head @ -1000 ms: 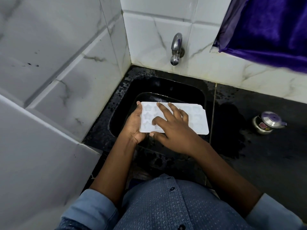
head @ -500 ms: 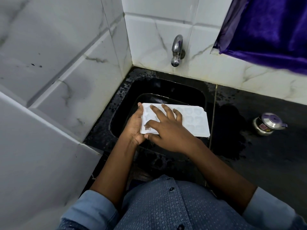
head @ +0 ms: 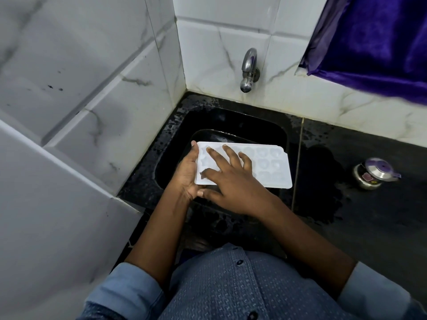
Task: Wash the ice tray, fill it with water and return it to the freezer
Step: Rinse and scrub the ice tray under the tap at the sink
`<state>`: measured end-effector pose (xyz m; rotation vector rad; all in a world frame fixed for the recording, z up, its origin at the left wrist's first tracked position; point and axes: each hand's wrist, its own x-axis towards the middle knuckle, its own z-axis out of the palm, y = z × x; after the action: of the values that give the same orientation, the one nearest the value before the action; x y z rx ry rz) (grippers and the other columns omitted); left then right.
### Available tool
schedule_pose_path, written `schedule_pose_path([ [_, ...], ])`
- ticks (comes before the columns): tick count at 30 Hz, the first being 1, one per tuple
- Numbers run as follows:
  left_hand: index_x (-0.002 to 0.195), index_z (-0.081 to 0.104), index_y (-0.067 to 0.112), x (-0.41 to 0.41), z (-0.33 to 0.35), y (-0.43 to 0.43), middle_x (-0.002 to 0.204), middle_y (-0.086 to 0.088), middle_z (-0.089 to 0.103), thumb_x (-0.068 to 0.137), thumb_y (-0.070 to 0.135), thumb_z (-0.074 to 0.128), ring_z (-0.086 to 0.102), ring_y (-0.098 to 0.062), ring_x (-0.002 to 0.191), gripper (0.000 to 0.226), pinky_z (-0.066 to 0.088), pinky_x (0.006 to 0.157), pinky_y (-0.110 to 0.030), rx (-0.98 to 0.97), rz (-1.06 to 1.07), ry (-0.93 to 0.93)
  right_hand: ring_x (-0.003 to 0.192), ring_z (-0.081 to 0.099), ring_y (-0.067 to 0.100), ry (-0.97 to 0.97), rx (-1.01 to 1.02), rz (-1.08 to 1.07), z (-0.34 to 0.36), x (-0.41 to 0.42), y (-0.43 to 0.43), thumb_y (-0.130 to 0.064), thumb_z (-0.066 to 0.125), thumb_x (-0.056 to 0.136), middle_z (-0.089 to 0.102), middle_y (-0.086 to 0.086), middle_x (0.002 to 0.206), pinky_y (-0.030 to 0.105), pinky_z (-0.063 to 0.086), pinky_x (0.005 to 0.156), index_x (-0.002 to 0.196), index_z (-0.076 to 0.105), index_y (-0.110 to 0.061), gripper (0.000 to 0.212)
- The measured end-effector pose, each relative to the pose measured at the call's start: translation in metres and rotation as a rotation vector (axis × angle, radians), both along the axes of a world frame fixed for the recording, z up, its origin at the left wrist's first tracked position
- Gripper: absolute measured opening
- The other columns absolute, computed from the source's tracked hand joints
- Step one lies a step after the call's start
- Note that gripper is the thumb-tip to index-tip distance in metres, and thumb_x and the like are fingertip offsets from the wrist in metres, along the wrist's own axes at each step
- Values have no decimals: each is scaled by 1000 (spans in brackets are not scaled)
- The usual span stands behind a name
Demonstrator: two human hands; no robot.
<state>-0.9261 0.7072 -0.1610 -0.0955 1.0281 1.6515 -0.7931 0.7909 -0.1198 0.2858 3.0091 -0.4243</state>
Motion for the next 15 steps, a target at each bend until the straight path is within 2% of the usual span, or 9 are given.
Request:
schedule_pose_path([
  [4,138,66,6,-4,-2,-2,135,-23,69,102,74,38,74,-37,109,82,59,94,-53,-5,46,17,160,-14,33,14,-9,-25,1,0,0,-71,42,99,-3,1,176,62,-6,124,141,55,-42,53],
  [7,145,60,7,-6,-2,-2,140,-23,66,101,76,38,68,-41,125,85,57,100,-56,3,30,11,160,-13,34,2,-8,-9,-3,0,-4,-73,42,99,-3,2,176,63,-4,124,147,50,-39,59],
  [11,147,59,6,-7,-6,-1,145,-23,63,101,75,39,60,-41,135,85,52,107,-56,-6,48,11,160,-14,34,0,-12,-19,-2,0,0,-72,41,100,-4,1,176,63,-6,124,144,53,-41,56],
  [15,146,61,8,-7,-6,-1,144,-22,64,98,79,40,65,-41,128,88,53,107,-57,-11,16,0,160,-13,33,2,-18,-24,-6,-3,-6,-73,40,99,-3,1,176,63,-3,124,146,51,-37,60],
])
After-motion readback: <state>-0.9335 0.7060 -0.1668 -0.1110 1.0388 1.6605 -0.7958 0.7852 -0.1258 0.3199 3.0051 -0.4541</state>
